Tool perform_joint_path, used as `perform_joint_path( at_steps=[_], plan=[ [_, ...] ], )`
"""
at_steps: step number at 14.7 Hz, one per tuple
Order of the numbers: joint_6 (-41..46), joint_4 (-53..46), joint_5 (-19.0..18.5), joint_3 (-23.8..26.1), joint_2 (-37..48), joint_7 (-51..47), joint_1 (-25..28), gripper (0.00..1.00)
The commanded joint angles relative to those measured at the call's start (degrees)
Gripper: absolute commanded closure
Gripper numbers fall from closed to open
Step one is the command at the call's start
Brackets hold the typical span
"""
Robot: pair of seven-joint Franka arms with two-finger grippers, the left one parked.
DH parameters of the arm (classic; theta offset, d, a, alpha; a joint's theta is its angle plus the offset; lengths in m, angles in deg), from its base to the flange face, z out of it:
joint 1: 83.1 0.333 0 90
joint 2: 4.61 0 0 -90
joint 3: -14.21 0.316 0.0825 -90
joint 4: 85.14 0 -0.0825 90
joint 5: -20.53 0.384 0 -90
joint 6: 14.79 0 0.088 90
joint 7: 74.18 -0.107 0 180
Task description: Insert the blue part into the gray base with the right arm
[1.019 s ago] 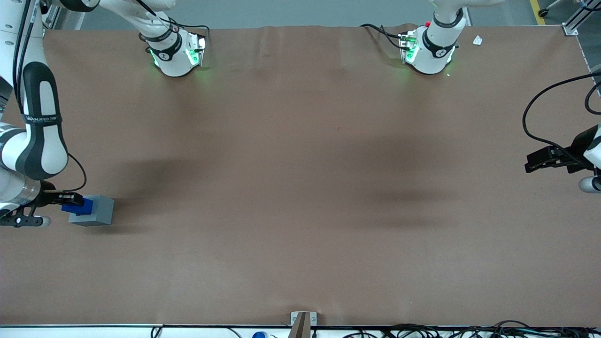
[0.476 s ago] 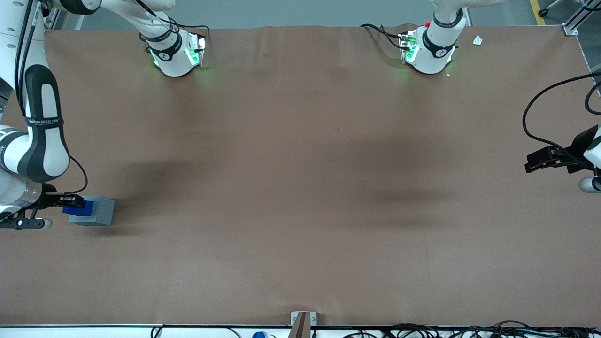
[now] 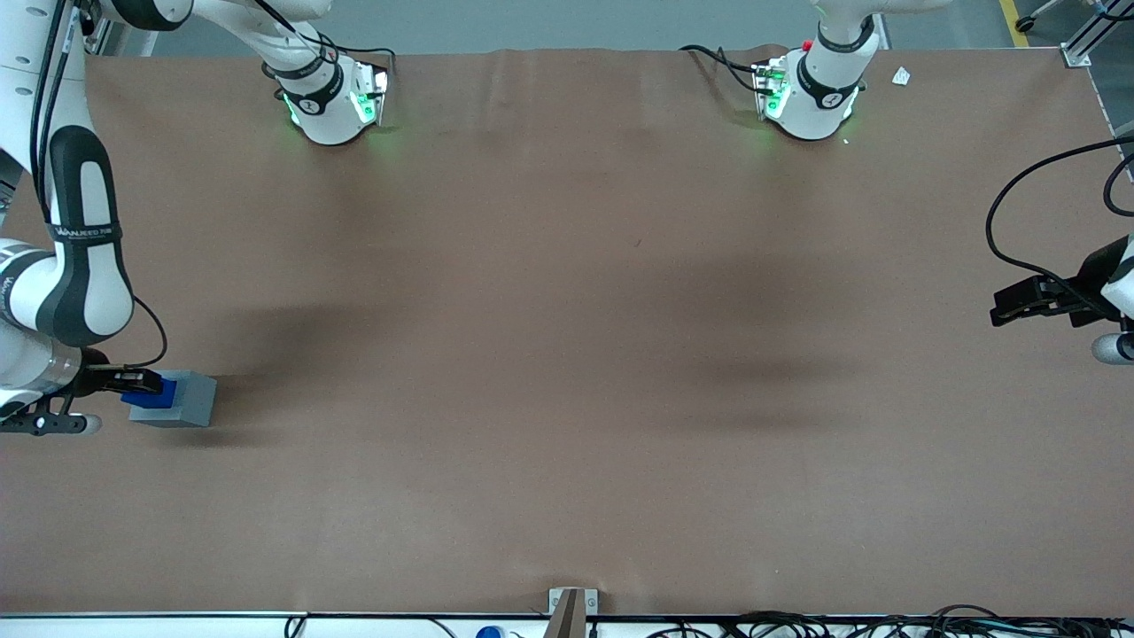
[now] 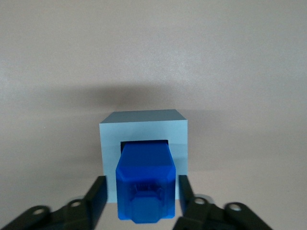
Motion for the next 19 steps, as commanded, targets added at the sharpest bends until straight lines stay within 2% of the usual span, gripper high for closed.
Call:
perform_joint_path(
  at_steps=[1, 4, 8, 13, 19],
  plan=[
    [0.2, -1.2, 1.0, 0.3, -0.7, 1.0, -0.5, 0.0],
    [1.0, -1.2, 1.0, 0.3, -0.2, 0.8, -0.1, 0.0],
    [4.3, -1.2, 0.9, 0.4, 6.0, 0.6, 1.3, 0.0],
    [12.5, -1.2, 0.6, 0.3, 17.4, 0.3, 5.6, 0.0],
    [24.4, -1.0, -0.1, 0.4, 26.8, -4.5, 10.5, 0.0]
  ],
)
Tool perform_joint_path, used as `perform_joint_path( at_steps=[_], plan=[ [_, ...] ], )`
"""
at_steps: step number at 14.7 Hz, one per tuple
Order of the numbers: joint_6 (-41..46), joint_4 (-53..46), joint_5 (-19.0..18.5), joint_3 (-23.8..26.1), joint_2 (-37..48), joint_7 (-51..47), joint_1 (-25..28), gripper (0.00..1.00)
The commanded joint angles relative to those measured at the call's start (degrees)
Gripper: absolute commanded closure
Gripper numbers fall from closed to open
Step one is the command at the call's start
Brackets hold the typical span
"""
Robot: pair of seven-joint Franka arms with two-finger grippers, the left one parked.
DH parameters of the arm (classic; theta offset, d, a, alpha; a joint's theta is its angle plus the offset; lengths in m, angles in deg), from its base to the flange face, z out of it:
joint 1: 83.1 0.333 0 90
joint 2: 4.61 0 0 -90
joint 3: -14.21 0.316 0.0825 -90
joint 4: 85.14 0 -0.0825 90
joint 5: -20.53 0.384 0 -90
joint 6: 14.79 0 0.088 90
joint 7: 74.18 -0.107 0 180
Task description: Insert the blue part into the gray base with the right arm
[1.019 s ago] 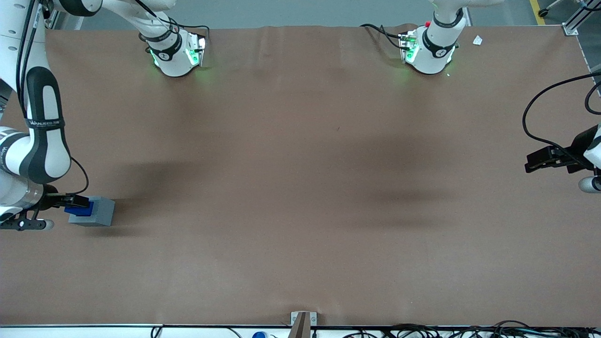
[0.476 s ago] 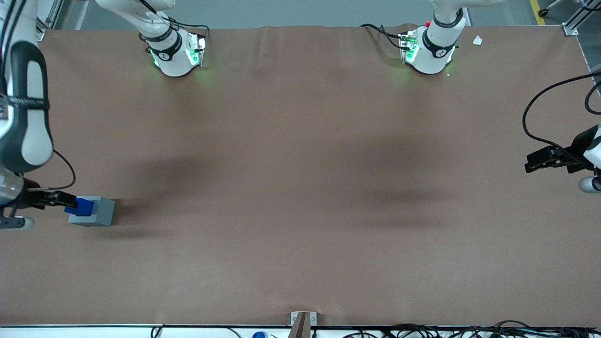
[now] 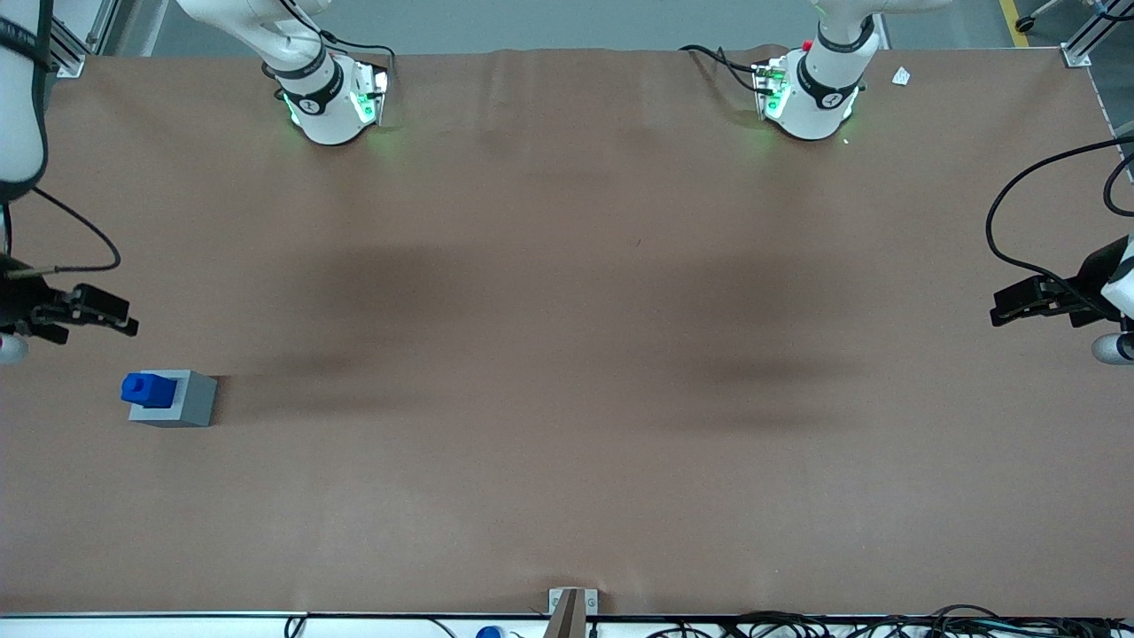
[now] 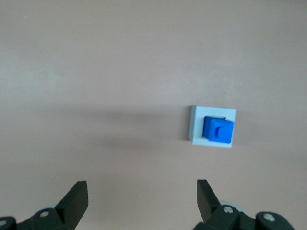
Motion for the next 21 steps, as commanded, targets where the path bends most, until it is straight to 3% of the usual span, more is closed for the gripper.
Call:
perform_joint_path(
  at_steps=[1, 5, 10, 21],
  plan=[
    [3.2, 2.6, -0.2, -0.1, 5.2, -3.2, 2.3, 0.0],
    [8.9, 3.2, -5.9, 0.0, 10.8, -13.9, 8.9, 0.0],
    [9.3, 6.2, -5.9, 0.7, 16.6, -14.2, 10.4, 0.0],
    [12.6, 4.5, -7.6, 0.7, 16.9, -14.4, 10.3, 0.0]
  ],
)
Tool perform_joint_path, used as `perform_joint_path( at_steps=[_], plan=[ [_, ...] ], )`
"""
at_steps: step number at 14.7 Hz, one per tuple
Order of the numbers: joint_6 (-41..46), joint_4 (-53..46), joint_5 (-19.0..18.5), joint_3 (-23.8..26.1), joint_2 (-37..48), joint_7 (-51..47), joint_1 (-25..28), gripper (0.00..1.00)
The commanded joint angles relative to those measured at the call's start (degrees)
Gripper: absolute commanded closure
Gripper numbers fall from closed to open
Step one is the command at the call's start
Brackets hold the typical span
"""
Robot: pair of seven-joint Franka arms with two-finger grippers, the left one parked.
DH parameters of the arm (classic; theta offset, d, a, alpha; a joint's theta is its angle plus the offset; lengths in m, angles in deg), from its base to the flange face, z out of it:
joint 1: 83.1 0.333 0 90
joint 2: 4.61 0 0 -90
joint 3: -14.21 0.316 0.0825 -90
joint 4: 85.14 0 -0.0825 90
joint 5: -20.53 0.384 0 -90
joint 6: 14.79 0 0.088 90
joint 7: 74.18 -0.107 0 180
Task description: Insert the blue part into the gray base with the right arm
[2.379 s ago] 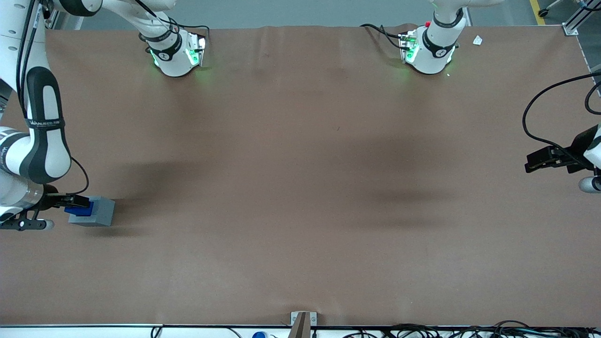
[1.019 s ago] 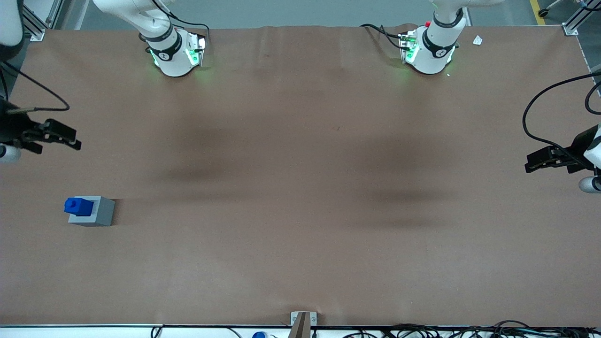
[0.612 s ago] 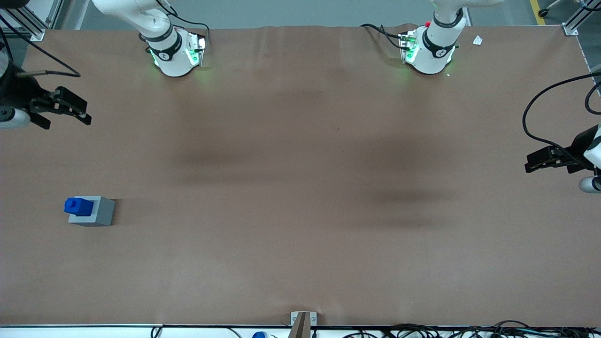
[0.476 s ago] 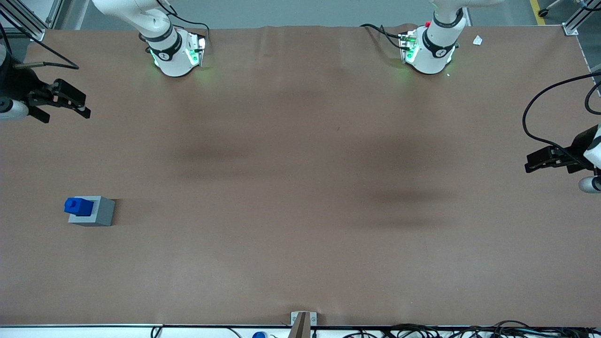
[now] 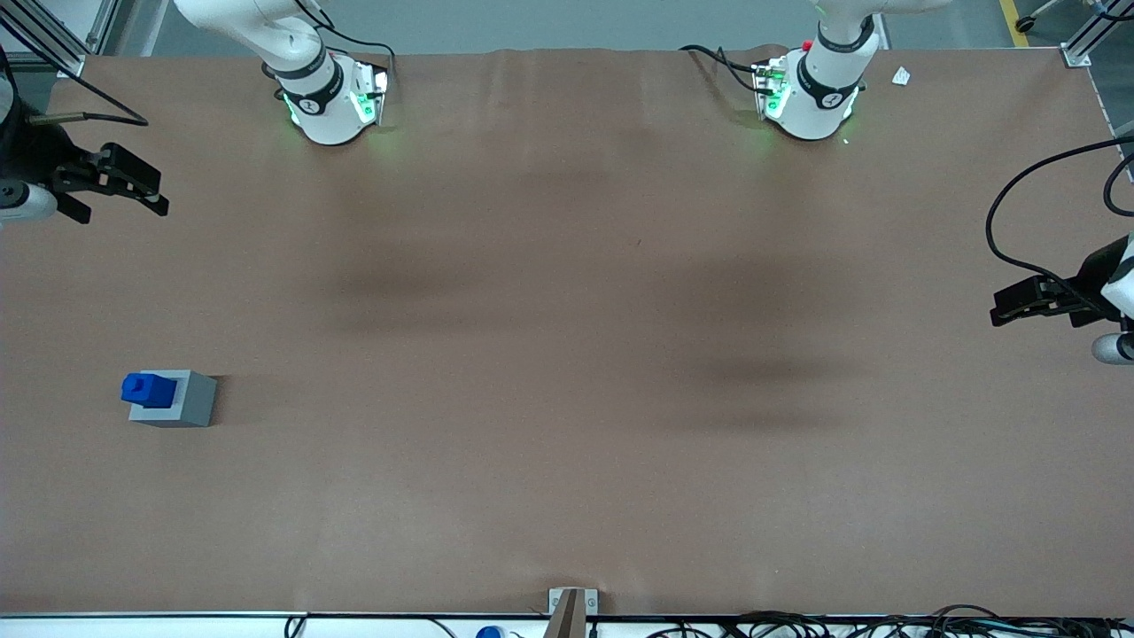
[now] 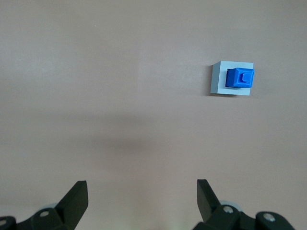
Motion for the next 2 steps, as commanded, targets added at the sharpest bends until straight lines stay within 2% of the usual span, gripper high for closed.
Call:
perform_joint_path(
  at_steps=[1, 2],
  plan=[
    [0.2, -0.3, -1.2, 0.1, 1.1, -1.3, 0.1, 0.0],
    [0.1, -0.3, -1.3, 0.1, 1.1, -1.2, 0.1, 0.0]
  ],
)
